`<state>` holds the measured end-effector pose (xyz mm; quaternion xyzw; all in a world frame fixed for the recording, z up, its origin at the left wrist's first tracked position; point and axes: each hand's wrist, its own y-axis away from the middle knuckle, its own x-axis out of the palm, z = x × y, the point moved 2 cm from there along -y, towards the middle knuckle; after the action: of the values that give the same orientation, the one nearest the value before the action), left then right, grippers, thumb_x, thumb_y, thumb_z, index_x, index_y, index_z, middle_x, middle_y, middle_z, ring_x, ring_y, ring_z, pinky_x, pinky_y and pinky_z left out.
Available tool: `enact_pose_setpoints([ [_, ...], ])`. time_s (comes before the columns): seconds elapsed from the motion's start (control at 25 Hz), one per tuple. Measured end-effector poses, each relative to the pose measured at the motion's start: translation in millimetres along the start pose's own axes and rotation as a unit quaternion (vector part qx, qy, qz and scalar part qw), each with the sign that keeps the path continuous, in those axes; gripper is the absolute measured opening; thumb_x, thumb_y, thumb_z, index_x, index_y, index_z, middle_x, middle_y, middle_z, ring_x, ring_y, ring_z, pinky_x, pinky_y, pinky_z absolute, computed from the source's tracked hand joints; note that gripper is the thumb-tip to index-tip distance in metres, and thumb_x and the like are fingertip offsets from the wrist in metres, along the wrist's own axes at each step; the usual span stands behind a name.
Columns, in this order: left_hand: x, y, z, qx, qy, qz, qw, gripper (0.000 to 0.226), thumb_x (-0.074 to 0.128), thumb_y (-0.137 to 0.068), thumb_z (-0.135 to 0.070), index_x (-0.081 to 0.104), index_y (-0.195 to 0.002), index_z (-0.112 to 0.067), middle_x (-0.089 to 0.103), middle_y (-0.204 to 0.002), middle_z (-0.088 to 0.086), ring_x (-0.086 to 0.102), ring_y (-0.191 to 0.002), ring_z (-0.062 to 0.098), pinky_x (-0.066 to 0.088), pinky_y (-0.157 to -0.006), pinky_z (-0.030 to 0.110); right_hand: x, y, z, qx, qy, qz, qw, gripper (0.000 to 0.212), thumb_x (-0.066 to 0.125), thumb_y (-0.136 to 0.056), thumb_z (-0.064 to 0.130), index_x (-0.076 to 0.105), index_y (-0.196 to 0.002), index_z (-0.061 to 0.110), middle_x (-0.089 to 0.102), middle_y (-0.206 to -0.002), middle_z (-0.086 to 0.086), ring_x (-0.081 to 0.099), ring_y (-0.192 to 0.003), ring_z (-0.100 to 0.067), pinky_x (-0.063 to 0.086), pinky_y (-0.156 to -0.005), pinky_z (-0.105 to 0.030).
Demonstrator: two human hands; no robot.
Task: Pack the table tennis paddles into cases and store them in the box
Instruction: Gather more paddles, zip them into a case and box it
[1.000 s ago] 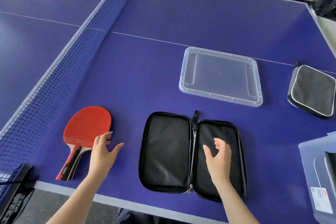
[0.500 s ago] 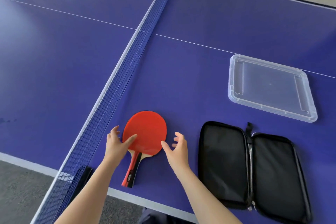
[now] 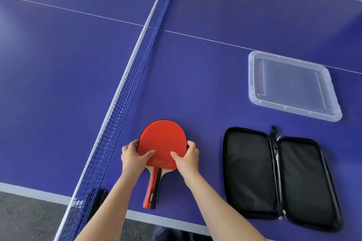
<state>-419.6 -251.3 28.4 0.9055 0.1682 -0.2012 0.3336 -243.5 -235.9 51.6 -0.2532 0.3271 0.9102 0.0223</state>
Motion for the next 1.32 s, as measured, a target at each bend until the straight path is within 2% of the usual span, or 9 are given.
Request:
enact_pose_setpoints([
  [0.12, 4, 8, -5, 0.012, 0.024, -0.006, 1.000, 0.064, 0.080, -0.075, -0.027, 0.050, -0.131, -0.017, 0.038, -0.115, -0.002, 0.047, -0.119, 0.026, 0.045, -0.100, 0.049, -6, 0, -1, -0.008, -0.006, -0.006, 1.000, 0.065, 0.070, -0.083, 0.030, 0.035, -0.137, 0.020, 0.040, -0.128, -0.006, 0.050, -0.113, -0.021, 0.051, -0.092, -0.038],
  [0.28, 19, 26, -29, 0.038, 0.050, -0.004, 0.998, 0.061, 0.080, -0.076, -0.025, 0.051, -0.129, -0.017, 0.040, -0.117, -0.002, 0.051, -0.114, 0.022, 0.048, -0.097, 0.044, -38, 1, -2, -0.035, -0.024, -0.029, 0.999, 0.063, 0.071, -0.083, 0.031, 0.038, -0.136, 0.021, 0.041, -0.126, -0.003, 0.049, -0.101, -0.013, 0.050, -0.085, -0.028],
  [0.4, 44, 48, -55, 0.069, 0.056, 0.010, 0.996, 0.062, 0.080, -0.075, -0.028, 0.051, -0.129, -0.017, 0.040, -0.117, -0.004, 0.051, -0.113, 0.021, 0.050, -0.095, 0.045, -80, 3, -11, -0.055, -0.043, -0.063, 0.996, 0.064, 0.072, -0.081, 0.033, 0.041, -0.136, 0.020, 0.044, -0.127, -0.002, 0.049, -0.102, -0.012, 0.051, -0.088, -0.031],
  [0.48, 71, 67, -71, 0.090, 0.052, 0.027, 0.994, 0.063, 0.080, -0.075, -0.030, 0.050, -0.129, -0.018, 0.039, -0.118, -0.005, 0.050, -0.114, 0.022, 0.051, -0.094, 0.045, -114, 7, -26, -0.053, -0.063, -0.090, 0.993, 0.062, 0.073, -0.080, 0.032, 0.044, -0.134, 0.019, 0.046, -0.125, -0.001, 0.051, -0.104, -0.013, 0.051, -0.090, -0.034],
  [0.64, 139, 111, -91, 0.112, 0.040, 0.059, 0.991, 0.064, 0.080, -0.075, -0.031, 0.050, -0.130, -0.018, 0.038, -0.117, -0.005, 0.048, -0.116, 0.022, 0.050, -0.095, 0.046, -184, 14, -71, -0.037, -0.100, -0.149, 0.983, 0.055, 0.075, -0.078, 0.029, 0.051, -0.126, 0.015, 0.052, -0.118, -0.001, 0.056, -0.104, -0.015, 0.048, -0.088, -0.029],
  [0.8, 230, 169, -108, 0.125, 0.029, 0.073, 0.989, 0.067, 0.081, -0.074, -0.031, 0.049, -0.130, -0.015, 0.038, -0.117, -0.005, 0.048, -0.116, 0.022, 0.049, -0.096, 0.044, -274, 9, -127, -0.023, -0.105, -0.181, 0.978, 0.051, 0.076, -0.077, 0.028, 0.054, -0.121, 0.013, 0.056, -0.114, -0.003, 0.057, -0.101, -0.016, 0.049, -0.088, -0.031],
  [1.08, 364, 245, -119, 0.082, 0.023, 0.071, 0.994, 0.066, 0.079, -0.075, -0.034, 0.049, -0.130, -0.013, 0.040, -0.118, -0.001, 0.048, -0.118, 0.024, 0.045, -0.099, 0.038, -397, -23, -214, -0.004, -0.046, -0.169, 0.985, 0.052, 0.075, -0.078, 0.031, 0.056, -0.121, 0.012, 0.057, -0.114, -0.005, 0.058, -0.103, -0.020, 0.051, -0.090, -0.041],
  [1.32, 398, 245, -132, 0.063, -0.011, 0.037, 0.997, 0.069, 0.075, -0.078, -0.036, 0.046, -0.135, -0.011, 0.041, -0.126, 0.004, 0.044, -0.121, 0.024, 0.044, -0.098, 0.036, -420, -57, -223, -0.018, -0.022, -0.139, 0.990, 0.047, 0.074, -0.080, 0.031, 0.058, -0.119, 0.011, 0.057, -0.115, -0.006, 0.057, -0.099, -0.019, 0.053, -0.086, -0.037],
])
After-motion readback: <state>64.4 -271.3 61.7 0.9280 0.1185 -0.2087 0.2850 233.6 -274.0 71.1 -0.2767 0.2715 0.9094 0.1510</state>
